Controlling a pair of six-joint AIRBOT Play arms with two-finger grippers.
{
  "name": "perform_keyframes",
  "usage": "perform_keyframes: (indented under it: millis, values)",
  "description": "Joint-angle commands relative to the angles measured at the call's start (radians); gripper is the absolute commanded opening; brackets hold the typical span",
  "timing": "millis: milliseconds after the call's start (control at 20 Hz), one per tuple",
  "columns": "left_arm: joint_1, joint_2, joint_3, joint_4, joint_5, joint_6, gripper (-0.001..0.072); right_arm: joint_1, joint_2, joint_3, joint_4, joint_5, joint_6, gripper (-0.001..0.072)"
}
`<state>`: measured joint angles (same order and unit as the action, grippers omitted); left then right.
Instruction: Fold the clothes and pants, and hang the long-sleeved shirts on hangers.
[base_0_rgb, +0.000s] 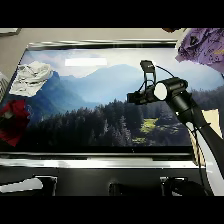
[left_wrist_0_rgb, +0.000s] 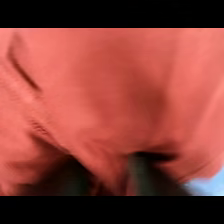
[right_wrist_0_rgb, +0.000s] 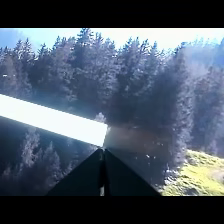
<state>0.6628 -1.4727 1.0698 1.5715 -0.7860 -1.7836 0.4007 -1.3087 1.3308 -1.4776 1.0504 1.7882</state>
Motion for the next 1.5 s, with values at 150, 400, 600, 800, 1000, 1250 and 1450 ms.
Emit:
perform_keyframes:
  millis: [150, 400, 600, 800, 1000, 1250, 1450]
  values:
    - [-0.109, 0.046, 0.03, -0.131, -0.136, 0.012, 0.0015, 0.001, 0.009, 0.004, -0.003, 0.011, 0.001, 0.003]
    - [-0.436, 0.219, 0.03, -0.351, -0.229, 0.014, 0.0015, 0.001, 0.08, 0.004, -0.095, 0.092, 0.0, 0.0034]
    - [-0.759, 0.248, 0.031, -0.577, -0.192, 0.01, 0.0015, 0.001, 0.161, 0.004, -0.22, 0.204, -0.001, 0.0093]
    - [-1.083, 0.182, 0.03, -0.63, 0.033, -0.067, 0.0015, 0.001, 0.215, 0.003, -0.301, 0.326, -0.039, 0.0094]
    - [-1.215, 0.034, 0.031, -0.63, 0.141, -0.163, 0.0018, 0.001, 0.221, 0.003, -0.308, 0.369, -0.071, 0.0197]
    - [-1.027, 0.079, 0.058, -0.629, 0.012, -0.09, 0.0525, -0.094, 0.221, 0.003, -0.355, 0.331, -0.053, 0.0331]
    - [-0.759, 0.264, 0.065, -0.562, -0.246, 0.016, 0.0535, -0.475, 0.205, -0.035, 0.065, 0.192, -0.003, 0.0332]
